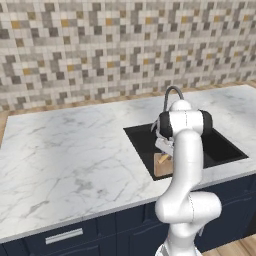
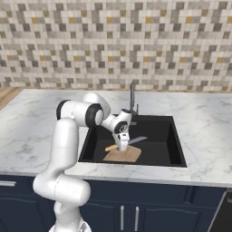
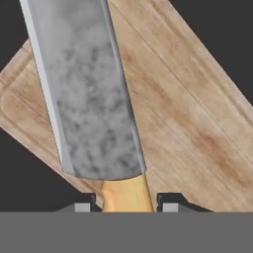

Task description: Move the cutting board and knife to the sink. Then move spray from the cabinet to the counter.

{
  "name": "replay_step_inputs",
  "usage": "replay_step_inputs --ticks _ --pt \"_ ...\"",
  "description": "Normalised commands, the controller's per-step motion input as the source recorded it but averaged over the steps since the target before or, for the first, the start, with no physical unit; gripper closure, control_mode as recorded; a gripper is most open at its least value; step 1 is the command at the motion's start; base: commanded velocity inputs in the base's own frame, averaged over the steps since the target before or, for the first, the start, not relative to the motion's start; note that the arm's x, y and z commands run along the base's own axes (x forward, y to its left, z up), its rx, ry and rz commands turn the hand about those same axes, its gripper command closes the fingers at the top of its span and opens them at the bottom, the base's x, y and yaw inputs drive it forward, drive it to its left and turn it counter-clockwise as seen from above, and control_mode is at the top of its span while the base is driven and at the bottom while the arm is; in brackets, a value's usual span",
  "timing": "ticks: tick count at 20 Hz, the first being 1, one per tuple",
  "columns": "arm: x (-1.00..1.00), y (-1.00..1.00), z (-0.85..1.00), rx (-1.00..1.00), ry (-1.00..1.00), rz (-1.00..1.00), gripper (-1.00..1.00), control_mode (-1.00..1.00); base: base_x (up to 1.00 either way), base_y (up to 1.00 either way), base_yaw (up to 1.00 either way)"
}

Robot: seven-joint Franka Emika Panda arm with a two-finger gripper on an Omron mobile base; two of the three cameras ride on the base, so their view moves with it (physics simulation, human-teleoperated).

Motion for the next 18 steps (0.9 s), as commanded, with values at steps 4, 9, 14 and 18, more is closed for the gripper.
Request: replay_step_inputs --ticks 4,9,14,18 --pt "0.24 0.12 -0.22 0.00 -0.03 -0.04 1.00 -1.00 0.00 0.00 0.00" --pt "0.29 0.02 -0.28 0.00 0.00 -0.02 1.00 -1.00 0.00 0.00 0.00" --pt "0.18 0.01 -0.39 0.00 0.00 -0.02 1.00 -1.00 0.00 0.00 0.00" --pt "0.29 0.01 -0.39 0.00 0.00 -0.06 1.00 -1.00 0.00 0.00 0.00"
